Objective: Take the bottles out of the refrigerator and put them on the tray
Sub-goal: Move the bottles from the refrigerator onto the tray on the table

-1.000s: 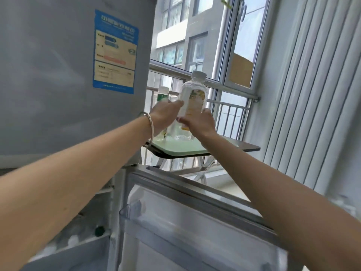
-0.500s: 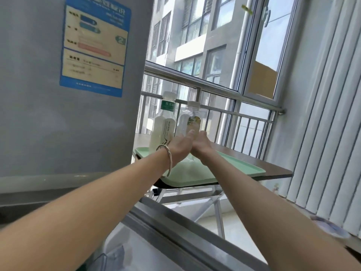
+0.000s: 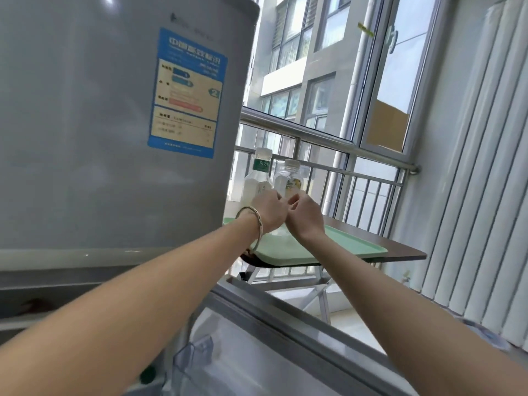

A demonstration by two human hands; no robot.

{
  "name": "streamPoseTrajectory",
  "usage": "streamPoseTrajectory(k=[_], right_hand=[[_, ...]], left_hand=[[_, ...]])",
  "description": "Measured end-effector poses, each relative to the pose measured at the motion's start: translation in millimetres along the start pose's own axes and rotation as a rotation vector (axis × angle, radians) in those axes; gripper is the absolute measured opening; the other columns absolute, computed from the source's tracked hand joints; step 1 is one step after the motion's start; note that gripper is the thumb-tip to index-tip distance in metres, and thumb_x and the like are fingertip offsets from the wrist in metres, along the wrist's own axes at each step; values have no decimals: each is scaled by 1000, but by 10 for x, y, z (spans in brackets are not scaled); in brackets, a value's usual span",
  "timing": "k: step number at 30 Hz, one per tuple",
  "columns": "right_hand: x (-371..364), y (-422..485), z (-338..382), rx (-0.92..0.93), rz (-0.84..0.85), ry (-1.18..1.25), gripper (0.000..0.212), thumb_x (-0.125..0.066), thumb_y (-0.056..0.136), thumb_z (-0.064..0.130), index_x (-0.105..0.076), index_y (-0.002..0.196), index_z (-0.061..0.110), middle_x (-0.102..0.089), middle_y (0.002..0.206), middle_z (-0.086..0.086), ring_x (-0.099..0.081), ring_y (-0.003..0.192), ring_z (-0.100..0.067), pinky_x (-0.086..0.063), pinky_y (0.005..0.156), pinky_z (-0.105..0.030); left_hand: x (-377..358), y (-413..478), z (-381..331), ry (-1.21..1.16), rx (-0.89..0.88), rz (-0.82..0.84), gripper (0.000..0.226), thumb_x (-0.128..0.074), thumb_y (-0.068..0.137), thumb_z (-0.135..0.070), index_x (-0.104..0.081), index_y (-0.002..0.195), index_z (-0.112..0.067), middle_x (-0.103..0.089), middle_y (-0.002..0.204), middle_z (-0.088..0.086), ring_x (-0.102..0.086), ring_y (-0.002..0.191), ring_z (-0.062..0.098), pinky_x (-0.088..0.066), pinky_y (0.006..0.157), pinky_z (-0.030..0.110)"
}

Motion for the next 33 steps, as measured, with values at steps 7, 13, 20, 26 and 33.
streamPoseTrajectory(k=[7, 13, 20, 26, 33], right_hand=[[-115, -845, 768, 182, 223, -99, 9, -60, 84, 25, -59, 81, 17, -69, 88, -10, -64, 81, -28, -54, 71, -37], [-740, -1497, 1208, 280, 423, -127, 25, -56, 81, 25, -69, 98, 11, -72, 99, -16, -67, 92, -35, -52, 74, -36], [-1806, -2121, 1517, 437, 734, -187, 12, -55, 85, 23, -54, 76, 15, -69, 98, -19, -65, 91, -38, -52, 72, -39], [-2855, -2400, 1416, 401, 990, -258, 22, -56, 91, 23, -64, 104, 7, -66, 108, -17, -64, 98, -32, -50, 75, -35], [-3845, -2658, 1063, 408, 1236, -419, 48, -44, 97, 17, -38, 144, 14, -51, 137, -15, -53, 121, -32, -45, 93, -32]], left_hand=[[788, -676, 228, 311, -51, -64, 25, -50, 85, -15, -70, 92, -1, -71, 96, 15, -66, 94, 31, -50, 74, 31], [1326, -1244, 903, 421, 89, 15, 27, -54, 85, -21, -72, 91, -1, -72, 97, 20, -66, 94, 34, -47, 72, 29], [1858, -1810, 1902, 552, 323, 118, 21, -55, 83, -21, -68, 76, -5, -71, 82, 17, -68, 87, 34, -44, 63, 28], [2023, -2094, 2695, 562, 503, 38, 28, -52, 85, -21, -71, 92, -1, -71, 100, 20, -67, 97, 35, -52, 77, 31], [2006, -2227, 3283, 556, 636, -6, 24, -48, 88, -14, -49, 63, -12, -62, 69, 3, -61, 76, 27, -44, 64, 28]])
Point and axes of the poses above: each hand's wrist, its own y-axis towards the middle knuckle, its own x-axis out of the back of the hand, z = x × y, the point moved 3 cm from there along y, towards the middle knuckle
